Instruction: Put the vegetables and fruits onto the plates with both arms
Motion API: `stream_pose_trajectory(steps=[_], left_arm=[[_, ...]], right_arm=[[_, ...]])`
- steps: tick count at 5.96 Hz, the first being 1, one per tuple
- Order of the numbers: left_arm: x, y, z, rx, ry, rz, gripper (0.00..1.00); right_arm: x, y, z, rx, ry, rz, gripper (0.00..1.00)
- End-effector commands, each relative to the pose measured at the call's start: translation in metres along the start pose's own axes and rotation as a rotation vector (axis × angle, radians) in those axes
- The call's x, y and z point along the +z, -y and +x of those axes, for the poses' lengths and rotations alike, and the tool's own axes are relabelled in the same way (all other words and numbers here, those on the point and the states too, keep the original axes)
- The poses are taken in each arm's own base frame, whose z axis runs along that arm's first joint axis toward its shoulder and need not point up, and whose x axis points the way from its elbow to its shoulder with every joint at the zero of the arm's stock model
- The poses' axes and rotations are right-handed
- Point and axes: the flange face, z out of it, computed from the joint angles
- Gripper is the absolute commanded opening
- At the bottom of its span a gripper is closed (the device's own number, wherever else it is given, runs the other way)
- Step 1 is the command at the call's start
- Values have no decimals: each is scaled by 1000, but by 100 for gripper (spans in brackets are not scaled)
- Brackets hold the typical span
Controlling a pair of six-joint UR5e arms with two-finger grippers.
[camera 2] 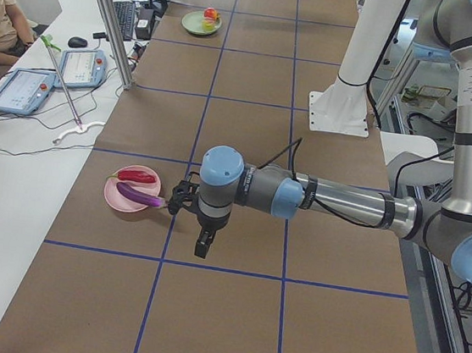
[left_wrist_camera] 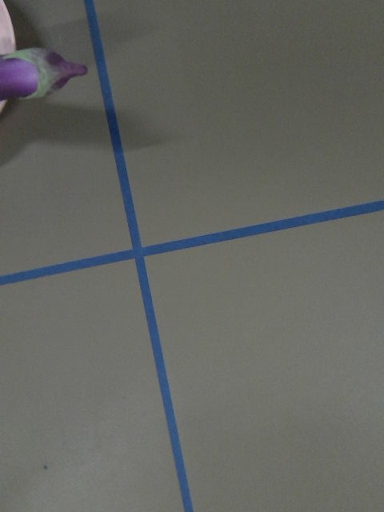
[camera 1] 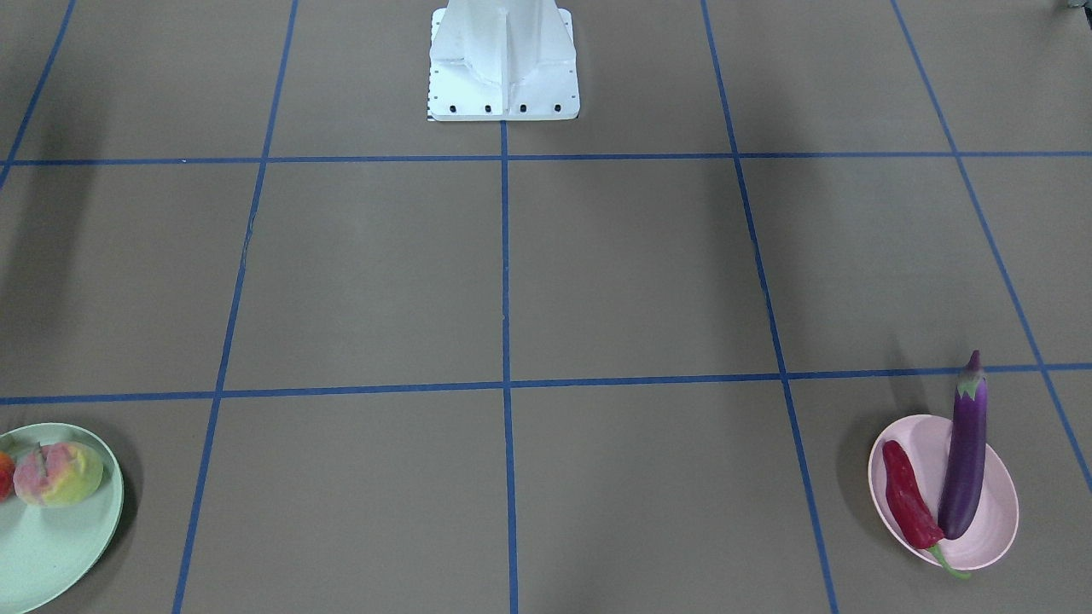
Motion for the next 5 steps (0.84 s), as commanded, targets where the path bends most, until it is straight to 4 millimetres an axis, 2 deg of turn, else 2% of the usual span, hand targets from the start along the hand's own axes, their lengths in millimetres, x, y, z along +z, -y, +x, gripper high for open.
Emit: stream_pose_trajectory(steps=[1,2,3,4,5], left_arm=[[9,-22,-13,-200,-18,-29,100],[5,-19,-5,-194,-57,-16,100],[9,-23,-6,-205,-93,-34,100],[29,-35,-20,-241,-107,-72,100],[30,-40,-21,-243,-103,-74,100]], right_arm=[[1,0,1,2,-7,-3,98],[1,0,0,5,-4,-3,99],[1,0,2,38,-7,-3,100],[1,1,1,35,-4,-2,100],[-1,1,0,35,-3,3,100]])
